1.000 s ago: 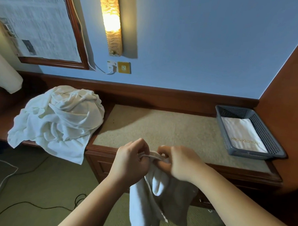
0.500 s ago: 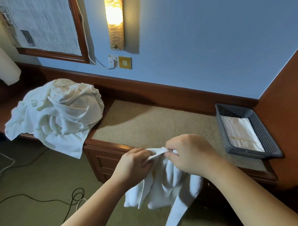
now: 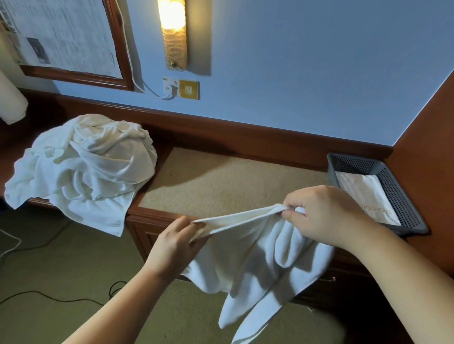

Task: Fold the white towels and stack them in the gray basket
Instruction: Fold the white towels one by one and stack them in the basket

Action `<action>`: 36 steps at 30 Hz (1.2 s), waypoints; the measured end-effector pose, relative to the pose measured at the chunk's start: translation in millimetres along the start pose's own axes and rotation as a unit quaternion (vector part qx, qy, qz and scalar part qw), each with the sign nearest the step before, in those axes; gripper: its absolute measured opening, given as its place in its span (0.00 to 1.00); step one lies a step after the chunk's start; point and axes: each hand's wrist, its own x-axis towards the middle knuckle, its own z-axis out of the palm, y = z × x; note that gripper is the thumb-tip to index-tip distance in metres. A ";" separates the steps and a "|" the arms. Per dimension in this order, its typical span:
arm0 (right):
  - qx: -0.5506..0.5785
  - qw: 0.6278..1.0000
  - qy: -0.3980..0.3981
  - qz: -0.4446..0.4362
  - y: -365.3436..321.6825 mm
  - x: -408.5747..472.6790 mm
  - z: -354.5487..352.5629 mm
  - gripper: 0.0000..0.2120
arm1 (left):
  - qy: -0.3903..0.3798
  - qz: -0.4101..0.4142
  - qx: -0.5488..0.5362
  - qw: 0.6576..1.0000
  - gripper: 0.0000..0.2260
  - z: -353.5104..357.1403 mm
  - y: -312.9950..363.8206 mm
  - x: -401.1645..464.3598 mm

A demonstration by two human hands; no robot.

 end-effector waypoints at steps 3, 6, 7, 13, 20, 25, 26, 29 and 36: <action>-0.002 1.000 -0.014 0.023 7.4 -1.2 -4.3 0.11 | 0.034 0.097 0.034 0.994 0.08 -19.4 -7.1 14.6; 0.018 1.000 -0.012 0.018 4.1 1.2 -2.2 0.11 | -0.024 0.135 0.043 0.990 0.07 -22.1 -18.0 23.2; 0.024 1.000 -0.008 0.009 -0.2 2.6 -1.4 0.12 | -0.050 0.134 0.034 0.989 0.07 -19.8 -23.3 23.6; 0.020 0.999 -0.009 -0.029 -17.2 12.2 4.6 0.10 | -0.131 -0.037 -0.073 0.988 0.03 4.0 -45.5 -5.8; 0.048 0.999 -0.020 0.001 -5.2 14.2 9.6 0.09 | -0.104 -0.136 -0.002 0.985 0.26 8.1 -84.4 -45.0; 0.023 0.999 -0.038 0.011 -0.8 17.4 22.0 0.11 | -0.019 -0.156 0.012 0.987 0.26 -8.1 -94.2 -37.8; 0.018 0.999 -0.041 0.018 1.0 17.6 23.8 0.12 | -0.008 -0.155 0.008 0.988 0.26 -11.9 -94.4 -36.2; 0.010 0.997 -0.056 0.044 4.2 16.4 24.6 0.12 | 0.008 -0.098 0.043 0.994 0.25 -24.2 -100.0 -37.1; 0.002 0.994 -0.063 0.086 6.6 15.3 24.5 0.13 | -0.024 -0.195 -0.064 0.978 0.16 -51.6 -93.0 -14.8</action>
